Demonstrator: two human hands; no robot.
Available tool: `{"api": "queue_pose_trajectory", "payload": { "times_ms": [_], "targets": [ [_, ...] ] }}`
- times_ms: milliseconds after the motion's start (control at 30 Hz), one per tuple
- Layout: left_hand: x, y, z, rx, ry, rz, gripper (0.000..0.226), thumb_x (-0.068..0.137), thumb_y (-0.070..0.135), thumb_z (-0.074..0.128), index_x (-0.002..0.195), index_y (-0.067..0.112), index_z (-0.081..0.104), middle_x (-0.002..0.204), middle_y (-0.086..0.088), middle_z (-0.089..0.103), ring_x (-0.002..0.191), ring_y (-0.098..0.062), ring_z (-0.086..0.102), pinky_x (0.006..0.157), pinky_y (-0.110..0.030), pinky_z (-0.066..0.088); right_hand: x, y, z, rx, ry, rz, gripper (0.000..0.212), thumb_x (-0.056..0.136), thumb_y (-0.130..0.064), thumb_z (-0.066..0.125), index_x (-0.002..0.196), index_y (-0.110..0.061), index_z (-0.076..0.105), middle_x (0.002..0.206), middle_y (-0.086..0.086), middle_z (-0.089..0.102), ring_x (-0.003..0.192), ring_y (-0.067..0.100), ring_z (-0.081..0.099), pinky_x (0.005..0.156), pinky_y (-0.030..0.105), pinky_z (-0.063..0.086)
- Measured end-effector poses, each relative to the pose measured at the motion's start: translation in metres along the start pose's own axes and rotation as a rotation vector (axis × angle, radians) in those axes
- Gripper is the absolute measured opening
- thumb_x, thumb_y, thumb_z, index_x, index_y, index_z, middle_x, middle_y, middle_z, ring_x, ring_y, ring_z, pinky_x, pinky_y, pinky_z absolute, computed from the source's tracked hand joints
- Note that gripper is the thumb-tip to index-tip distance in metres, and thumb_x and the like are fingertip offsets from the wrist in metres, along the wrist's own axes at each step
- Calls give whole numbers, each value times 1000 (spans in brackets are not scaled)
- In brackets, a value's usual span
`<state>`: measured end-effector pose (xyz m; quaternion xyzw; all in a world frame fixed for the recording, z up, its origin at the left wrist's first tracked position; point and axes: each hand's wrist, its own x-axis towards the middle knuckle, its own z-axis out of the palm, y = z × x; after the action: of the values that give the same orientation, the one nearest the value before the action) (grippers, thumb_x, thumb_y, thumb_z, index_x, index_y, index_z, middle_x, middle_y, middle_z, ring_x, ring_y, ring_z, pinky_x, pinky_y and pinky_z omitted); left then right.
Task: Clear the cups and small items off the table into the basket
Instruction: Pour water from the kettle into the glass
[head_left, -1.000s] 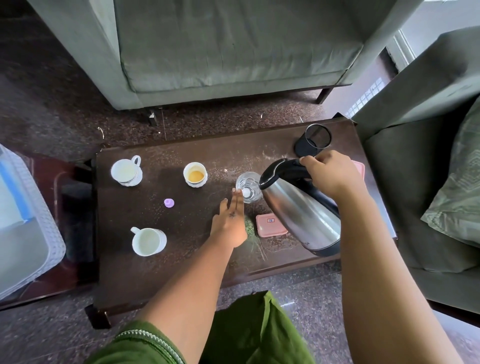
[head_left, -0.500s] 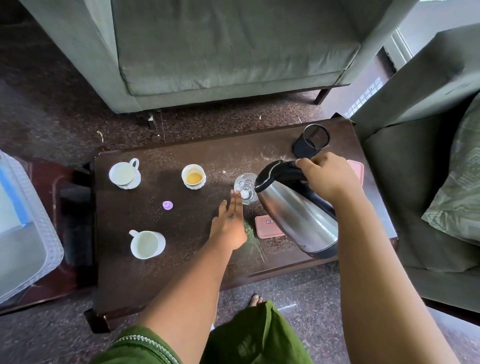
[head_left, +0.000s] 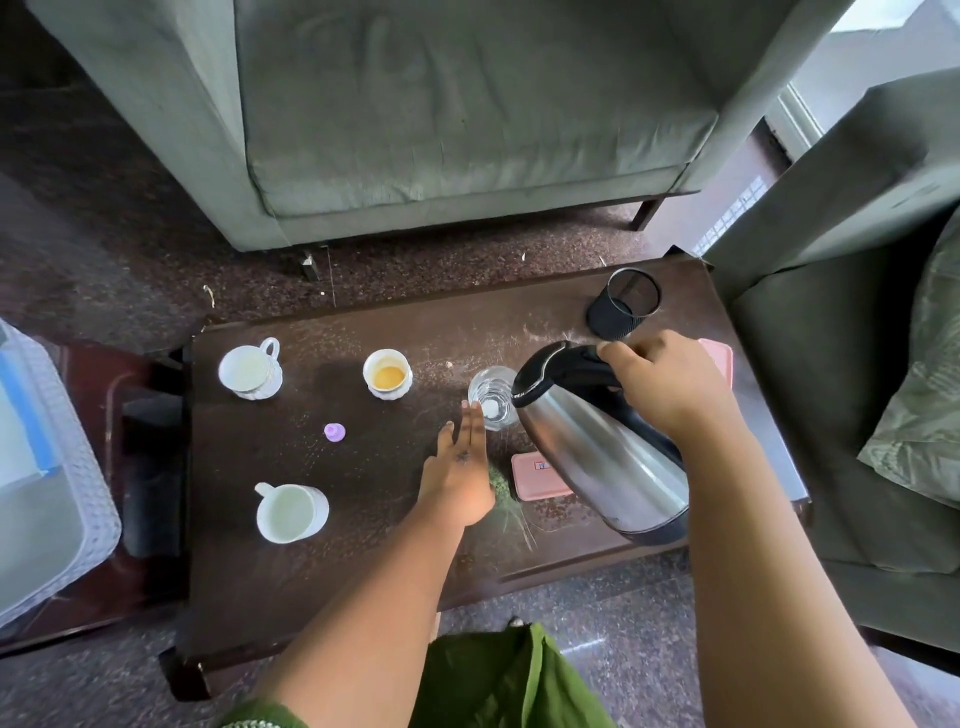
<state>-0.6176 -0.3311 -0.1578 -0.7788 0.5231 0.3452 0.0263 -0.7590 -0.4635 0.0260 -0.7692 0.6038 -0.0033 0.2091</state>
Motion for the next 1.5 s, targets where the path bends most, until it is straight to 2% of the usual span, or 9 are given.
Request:
{"api": "queue_pose_trajectory", "payload": {
  "times_ms": [133, 300, 467, 633, 833, 1333, 1500],
  "targets": [
    [8, 1, -9, 2, 26, -3, 97, 88, 11, 54, 149, 16, -22, 160, 4, -19, 149, -26, -1, 104, -41, 40, 8, -4, -2, 51, 18, -11, 50, 89, -46, 45, 63, -5, 54, 63, 10, 58, 70, 30, 54, 56, 25, 33],
    [6, 1, -10, 10, -2, -24, 95, 90, 10, 52, 149, 18, -22, 159, 6, -21, 149, -26, -3, 106, -43, 37, 4, -7, 0, 95, -7, 0, 49, 87, -45, 46, 67, -1, 59, 68, 16, 61, 72, 35, 57, 63, 36, 46],
    [2, 4, -10, 6, -24, -20, 96, 89, 10, 53, 149, 19, -21, 159, 7, -21, 149, -26, -3, 106, -43, 38, -1, -7, -1, 96, -8, 11, 49, 86, -44, 45, 73, -1, 64, 73, 16, 65, 76, 34, 59, 70, 39, 50],
    [3, 5, -12, -7, -5, -24, 96, 88, 8, 52, 149, 18, -21, 160, 6, -20, 149, -26, -3, 106, -44, 38, 1, -9, -2, 106, -7, 10, 48, 88, -45, 45, 77, -3, 66, 76, 15, 65, 77, 34, 58, 70, 38, 50],
    [1, 5, -6, -25, -2, -27, 95, 87, 8, 51, 149, 19, -21, 160, 8, -20, 149, -25, -1, 106, -46, 39, 2, -8, 5, 105, -11, 5, 47, 88, -44, 45, 72, -3, 62, 72, 13, 63, 74, 32, 55, 57, 30, 37],
    [0, 2, -1, -23, -9, -24, 94, 89, 10, 51, 149, 18, -21, 160, 6, -18, 149, -26, 1, 107, -45, 39, -6, -8, 6, 124, -28, 1, 46, 89, -44, 45, 69, -5, 60, 73, 12, 63, 76, 33, 56, 60, 33, 38],
    [2, -1, 0, -19, -10, -30, 94, 88, 11, 50, 148, 19, -22, 160, 7, -19, 149, -26, 1, 107, -45, 40, -7, -9, 4, 121, -37, -9, 46, 90, -44, 45, 73, -6, 64, 76, 12, 65, 78, 32, 58, 65, 34, 44]
  ]
}}
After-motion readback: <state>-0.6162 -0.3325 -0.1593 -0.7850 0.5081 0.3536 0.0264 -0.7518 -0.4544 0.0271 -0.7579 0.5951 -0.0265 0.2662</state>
